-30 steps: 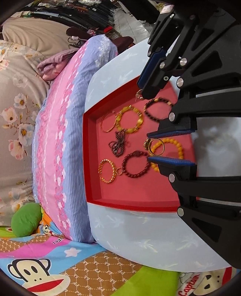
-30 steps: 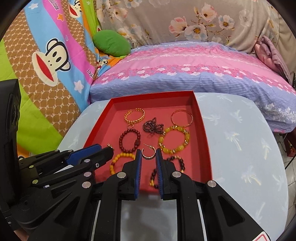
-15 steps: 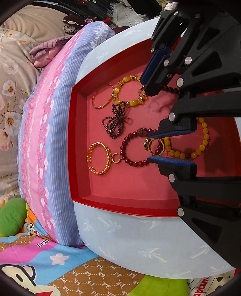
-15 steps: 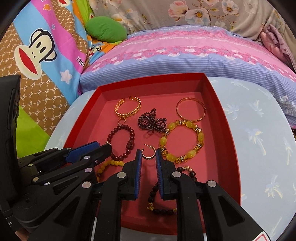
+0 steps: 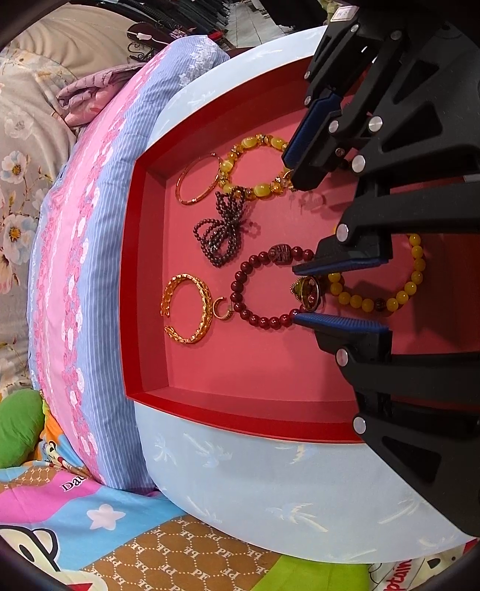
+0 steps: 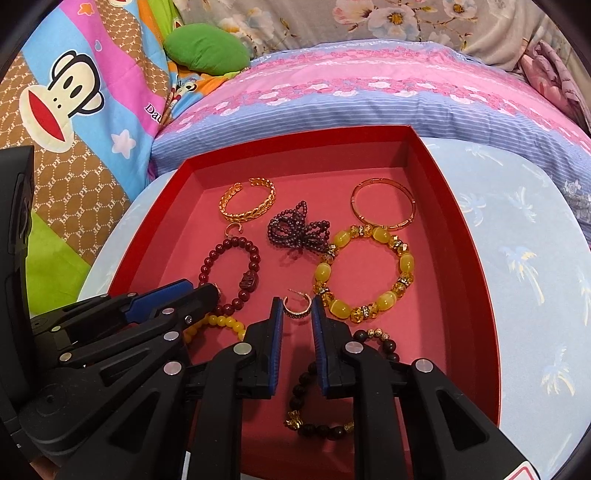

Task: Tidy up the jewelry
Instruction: 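Carry the ring and earring into the red tray and open both tools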

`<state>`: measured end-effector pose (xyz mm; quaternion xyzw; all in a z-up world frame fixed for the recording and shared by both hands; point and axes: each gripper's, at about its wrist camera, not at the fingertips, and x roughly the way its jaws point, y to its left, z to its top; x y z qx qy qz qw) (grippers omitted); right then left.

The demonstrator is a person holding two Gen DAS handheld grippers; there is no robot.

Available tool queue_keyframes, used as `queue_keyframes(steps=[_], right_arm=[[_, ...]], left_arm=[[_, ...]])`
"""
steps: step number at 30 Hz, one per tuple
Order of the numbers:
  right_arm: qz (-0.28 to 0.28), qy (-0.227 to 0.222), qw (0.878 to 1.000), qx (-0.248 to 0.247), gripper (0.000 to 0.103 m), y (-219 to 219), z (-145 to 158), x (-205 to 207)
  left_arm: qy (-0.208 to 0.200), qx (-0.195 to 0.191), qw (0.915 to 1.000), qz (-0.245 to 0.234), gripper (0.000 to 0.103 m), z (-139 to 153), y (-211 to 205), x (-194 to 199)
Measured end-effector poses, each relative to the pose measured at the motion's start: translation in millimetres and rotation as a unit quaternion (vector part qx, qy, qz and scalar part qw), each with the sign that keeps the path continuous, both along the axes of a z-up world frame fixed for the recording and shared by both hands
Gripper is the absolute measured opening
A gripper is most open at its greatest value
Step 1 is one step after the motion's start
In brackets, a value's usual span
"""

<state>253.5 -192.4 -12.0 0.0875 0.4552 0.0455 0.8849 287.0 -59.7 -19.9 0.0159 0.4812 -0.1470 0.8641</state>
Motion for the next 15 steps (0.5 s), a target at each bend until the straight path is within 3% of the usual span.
queue_keyframes(steps=[15], right_arm=[[-0.016,-0.006,1.0,-0.014,0.018,-4.4,6.5,-6.8]], left_arm=[[-0.005,0.01,0.9999,0.011,0.034,4.9,-2.9,-5.2]])
